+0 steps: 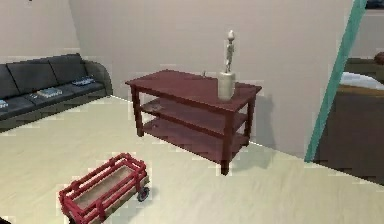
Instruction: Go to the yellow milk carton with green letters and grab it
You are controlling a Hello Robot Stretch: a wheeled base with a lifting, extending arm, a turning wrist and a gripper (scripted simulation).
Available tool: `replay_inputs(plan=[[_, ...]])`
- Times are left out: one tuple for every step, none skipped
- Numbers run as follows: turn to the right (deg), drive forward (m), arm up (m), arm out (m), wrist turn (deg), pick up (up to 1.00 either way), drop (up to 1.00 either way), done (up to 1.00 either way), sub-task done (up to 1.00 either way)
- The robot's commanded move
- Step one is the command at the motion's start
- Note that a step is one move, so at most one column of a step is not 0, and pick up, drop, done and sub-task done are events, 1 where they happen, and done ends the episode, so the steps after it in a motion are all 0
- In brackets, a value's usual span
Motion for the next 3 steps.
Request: replay_inputs(plan=[[6.0,0.00,0.00,0.00,0.0,0.00,0.00,0.00,0.00],[0.0,0.05,0.00,0.00,0.0,0.00,0.00,0.00,0.00],[27.0,0.00,0.00,0.00,0.0,0.00,0.00,0.00,0.00]])
